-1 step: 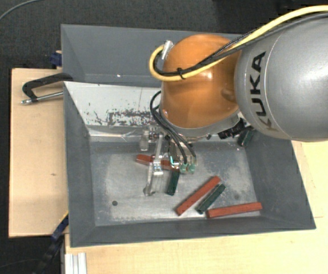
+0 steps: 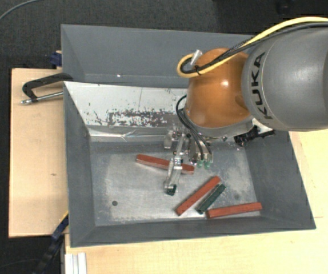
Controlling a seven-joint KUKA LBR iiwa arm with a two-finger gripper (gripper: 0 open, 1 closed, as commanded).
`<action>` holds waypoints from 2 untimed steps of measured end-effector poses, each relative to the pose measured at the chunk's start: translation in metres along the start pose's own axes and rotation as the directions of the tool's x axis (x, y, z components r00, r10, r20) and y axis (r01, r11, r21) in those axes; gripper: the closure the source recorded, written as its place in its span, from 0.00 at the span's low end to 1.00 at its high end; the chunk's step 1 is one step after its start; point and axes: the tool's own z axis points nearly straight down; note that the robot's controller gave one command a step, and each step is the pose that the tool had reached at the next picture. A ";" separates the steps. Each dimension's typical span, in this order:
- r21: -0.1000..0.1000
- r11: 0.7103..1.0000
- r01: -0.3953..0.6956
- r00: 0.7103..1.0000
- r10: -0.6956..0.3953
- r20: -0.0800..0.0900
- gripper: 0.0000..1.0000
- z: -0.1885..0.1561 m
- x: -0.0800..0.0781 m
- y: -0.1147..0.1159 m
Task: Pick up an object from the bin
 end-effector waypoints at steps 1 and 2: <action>-0.005 0.998 0.064 0.998 -0.064 0.008 0.00 0.088 -0.039 0.028; -0.006 0.998 0.064 0.998 -0.064 0.009 1.00 0.088 -0.040 0.029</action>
Offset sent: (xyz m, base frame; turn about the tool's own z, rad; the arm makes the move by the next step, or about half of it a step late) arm 0.0410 0.0230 -0.0890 -0.0637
